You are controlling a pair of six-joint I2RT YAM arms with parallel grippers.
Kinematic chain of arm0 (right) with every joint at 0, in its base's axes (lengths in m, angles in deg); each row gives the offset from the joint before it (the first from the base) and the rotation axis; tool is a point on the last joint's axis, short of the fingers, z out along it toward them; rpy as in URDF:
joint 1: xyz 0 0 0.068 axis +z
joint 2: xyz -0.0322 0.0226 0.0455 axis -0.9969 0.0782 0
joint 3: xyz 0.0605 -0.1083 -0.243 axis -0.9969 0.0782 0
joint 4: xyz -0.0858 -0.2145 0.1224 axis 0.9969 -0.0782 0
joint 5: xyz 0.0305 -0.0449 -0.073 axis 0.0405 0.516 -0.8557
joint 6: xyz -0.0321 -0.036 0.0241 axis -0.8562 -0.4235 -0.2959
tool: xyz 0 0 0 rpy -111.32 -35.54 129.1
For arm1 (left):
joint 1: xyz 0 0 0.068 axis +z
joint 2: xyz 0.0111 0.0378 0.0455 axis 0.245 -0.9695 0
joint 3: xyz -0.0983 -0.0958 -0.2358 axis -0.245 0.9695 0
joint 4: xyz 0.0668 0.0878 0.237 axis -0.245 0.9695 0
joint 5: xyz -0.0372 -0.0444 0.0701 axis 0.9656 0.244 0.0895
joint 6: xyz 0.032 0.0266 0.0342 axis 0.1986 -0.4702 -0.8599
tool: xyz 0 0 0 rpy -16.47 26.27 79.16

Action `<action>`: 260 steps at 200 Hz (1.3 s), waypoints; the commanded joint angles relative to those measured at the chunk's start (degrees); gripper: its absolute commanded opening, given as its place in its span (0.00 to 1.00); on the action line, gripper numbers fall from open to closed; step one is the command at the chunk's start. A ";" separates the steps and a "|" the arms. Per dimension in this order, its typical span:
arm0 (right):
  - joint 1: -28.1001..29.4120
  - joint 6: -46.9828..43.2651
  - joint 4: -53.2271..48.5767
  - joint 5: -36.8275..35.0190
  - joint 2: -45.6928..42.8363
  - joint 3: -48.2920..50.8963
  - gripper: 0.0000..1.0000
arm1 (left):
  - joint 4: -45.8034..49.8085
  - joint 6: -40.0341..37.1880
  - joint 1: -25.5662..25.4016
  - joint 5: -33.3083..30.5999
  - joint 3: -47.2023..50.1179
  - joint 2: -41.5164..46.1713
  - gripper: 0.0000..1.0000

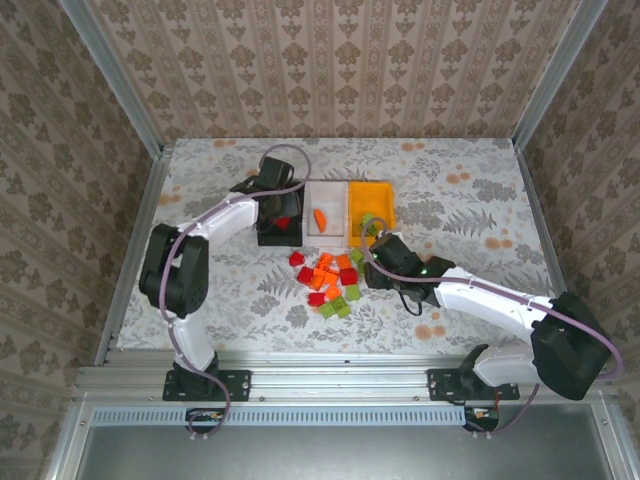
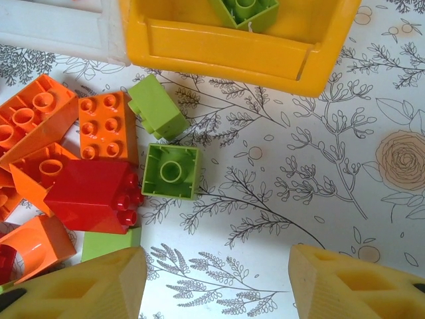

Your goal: Sort the legos into containers by color

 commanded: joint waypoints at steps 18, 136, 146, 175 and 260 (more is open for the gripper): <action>0.36 -0.86 -1.14 -0.02 0.30 -0.93 0.60 | 1.12 -3.58 0.42 5.47 -3.68 -0.76 0.79; 14.76 3.15 -5.36 6.78 5.20 -4.74 0.61 | -12.01 12.03 -2.68 11.62 44.55 52.23 1.00; 16.62 2.50 -5.45 7.90 8.75 -6.01 0.62 | -14.37 16.18 -3.18 11.86 52.08 57.99 1.00; 19.42 0.72 -5.87 9.38 15.32 -9.10 0.62 | -14.13 24.09 -4.24 11.90 66.84 73.28 1.00; 19.87 2.77 -8.24 6.29 21.65 -12.22 0.57 | 3.26 25.53 -4.14 9.01 69.48 97.89 1.00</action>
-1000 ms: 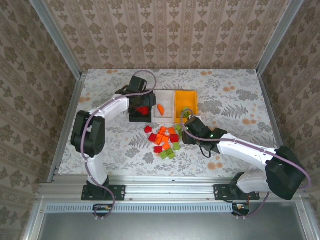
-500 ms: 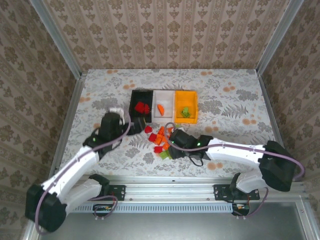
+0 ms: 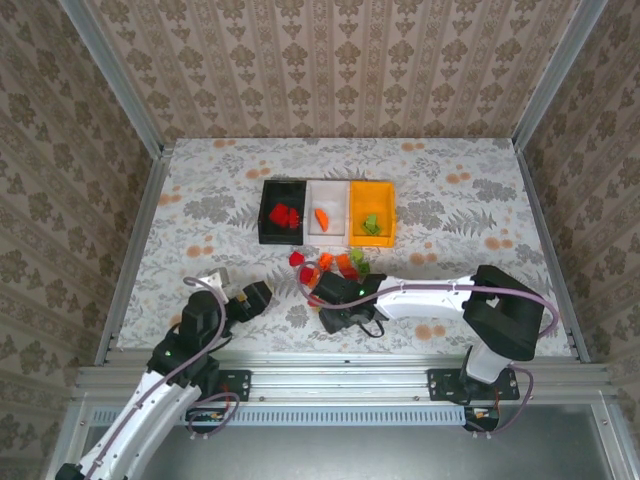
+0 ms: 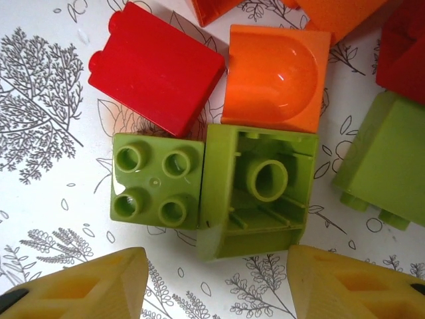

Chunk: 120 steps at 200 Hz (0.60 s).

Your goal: Sort the legos into containers by color

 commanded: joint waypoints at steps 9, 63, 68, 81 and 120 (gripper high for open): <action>0.37 1.43 -3.63 -2.44 0.88 -1.10 0.57 | 3.09 2.13 -0.09 0.50 0.29 -0.15 1.00; -0.19 2.95 -2.88 -5.62 -0.81 -0.28 0.57 | -2.43 1.87 -0.04 0.80 0.79 -5.28 1.00; -0.30 2.71 -2.42 -5.32 -0.71 -0.40 0.57 | -2.76 1.70 -0.04 0.80 0.62 -5.89 1.00; -0.80 2.42 -1.05 -4.13 -0.39 -0.72 0.57 | -3.34 1.18 -0.04 0.93 0.06 -7.42 1.00; -1.89 1.85 0.29 -3.49 1.73 -1.67 0.55 | -3.69 0.65 -0.04 1.41 -0.54 -9.32 1.00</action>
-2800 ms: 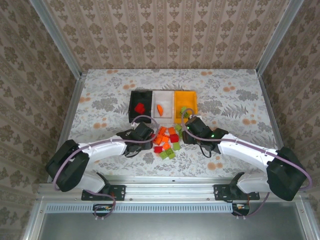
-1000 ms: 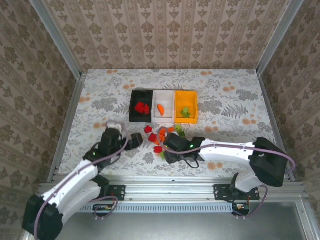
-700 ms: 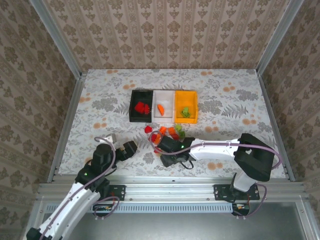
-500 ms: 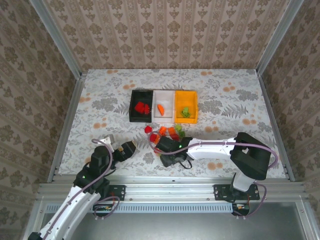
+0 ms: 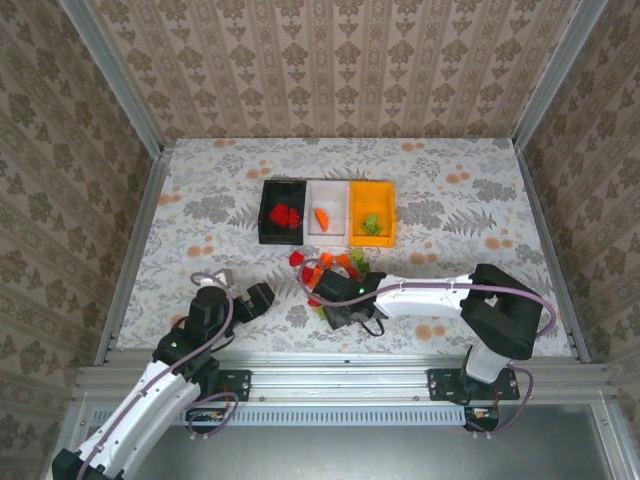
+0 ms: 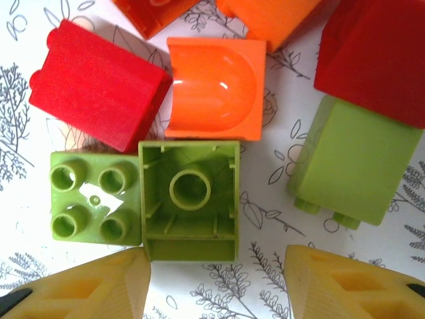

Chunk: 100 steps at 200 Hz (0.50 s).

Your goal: Sort the legos into containers by color

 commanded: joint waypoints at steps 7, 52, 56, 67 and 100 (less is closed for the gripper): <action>-0.62 -0.01 1.41 0.08 1.64 -1.63 0.55 | -1.41 -0.68 -0.05 0.83 -0.55 -0.19 1.00; -0.71 -0.10 3.35 2.76 2.09 -1.56 0.55 | -1.41 -0.28 -0.04 0.95 -0.36 -0.03 1.00; -0.71 -0.10 3.50 2.77 2.26 -1.62 0.55 | -1.42 -0.24 -0.04 0.96 -0.36 0.00 1.00; -0.71 -0.10 3.54 2.59 3.01 -1.96 0.54 | -1.43 -0.22 -0.04 0.97 -0.35 0.00 1.00; -0.71 0.38 2.47 -0.18 4.73 -2.84 0.43 | -1.44 -0.19 -0.04 1.11 -0.50 0.00 1.00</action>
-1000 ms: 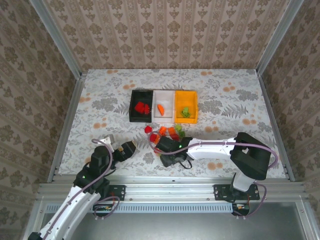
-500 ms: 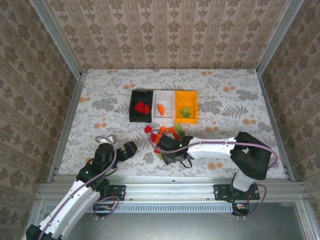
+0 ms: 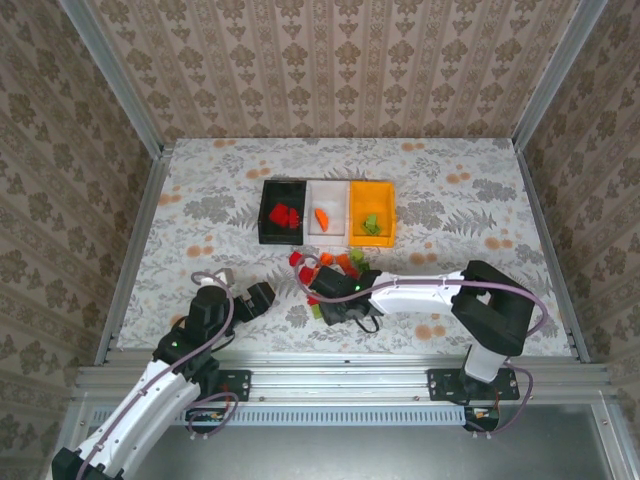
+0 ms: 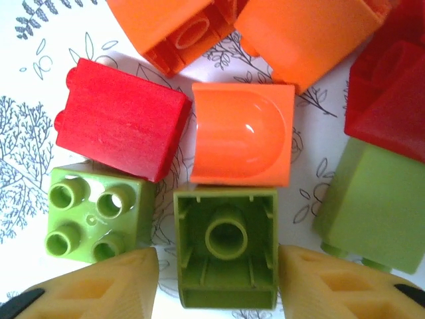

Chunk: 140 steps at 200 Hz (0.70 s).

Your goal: Sort the legos into containers by color

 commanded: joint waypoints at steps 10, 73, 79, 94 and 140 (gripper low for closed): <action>-0.14 0.73 -1.08 -2.52 1.27 -1.15 0.38 | -0.28 -0.18 -0.04 0.79 -0.54 0.21 1.00; -0.34 -2.41 -7.42 -8.08 -9.42 -3.46 0.32 | -3.65 0.37 -0.13 1.58 -0.38 -1.57 1.00; -1.70 -3.84 -8.02 -9.11 -10.46 -4.48 0.32 | -4.75 0.81 -0.13 1.76 -0.24 -2.50 1.00; -7.50 -7.25 -8.04 -9.55 -11.79 -6.80 0.32 | -8.31 1.49 -0.29 2.62 0.24 -5.80 1.00; -23.55 -14.87 -8.00 -6.19 -0.40 -20.30 0.32 | -19.31 1.18 -3.63 5.78 -2.89 -21.31 1.00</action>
